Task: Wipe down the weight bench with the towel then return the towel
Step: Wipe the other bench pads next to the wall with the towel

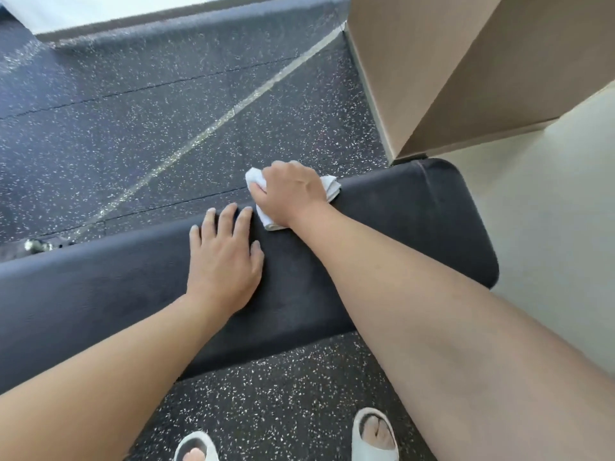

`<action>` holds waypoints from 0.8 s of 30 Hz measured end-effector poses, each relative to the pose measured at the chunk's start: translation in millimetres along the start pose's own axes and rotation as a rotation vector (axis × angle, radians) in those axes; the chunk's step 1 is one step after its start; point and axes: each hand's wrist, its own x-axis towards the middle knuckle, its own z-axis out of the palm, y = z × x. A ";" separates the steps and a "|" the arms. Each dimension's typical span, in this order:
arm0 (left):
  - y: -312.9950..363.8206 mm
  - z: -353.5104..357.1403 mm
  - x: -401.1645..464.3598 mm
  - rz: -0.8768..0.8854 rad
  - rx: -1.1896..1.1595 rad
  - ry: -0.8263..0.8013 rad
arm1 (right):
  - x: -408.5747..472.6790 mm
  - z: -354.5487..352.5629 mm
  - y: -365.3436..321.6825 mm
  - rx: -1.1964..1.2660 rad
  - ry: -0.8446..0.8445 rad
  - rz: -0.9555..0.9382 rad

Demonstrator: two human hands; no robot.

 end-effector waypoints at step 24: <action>231.2 23.9 119.5 -0.449 -0.073 0.138 | -229.9 -17.2 197.7 0.049 0.473 0.275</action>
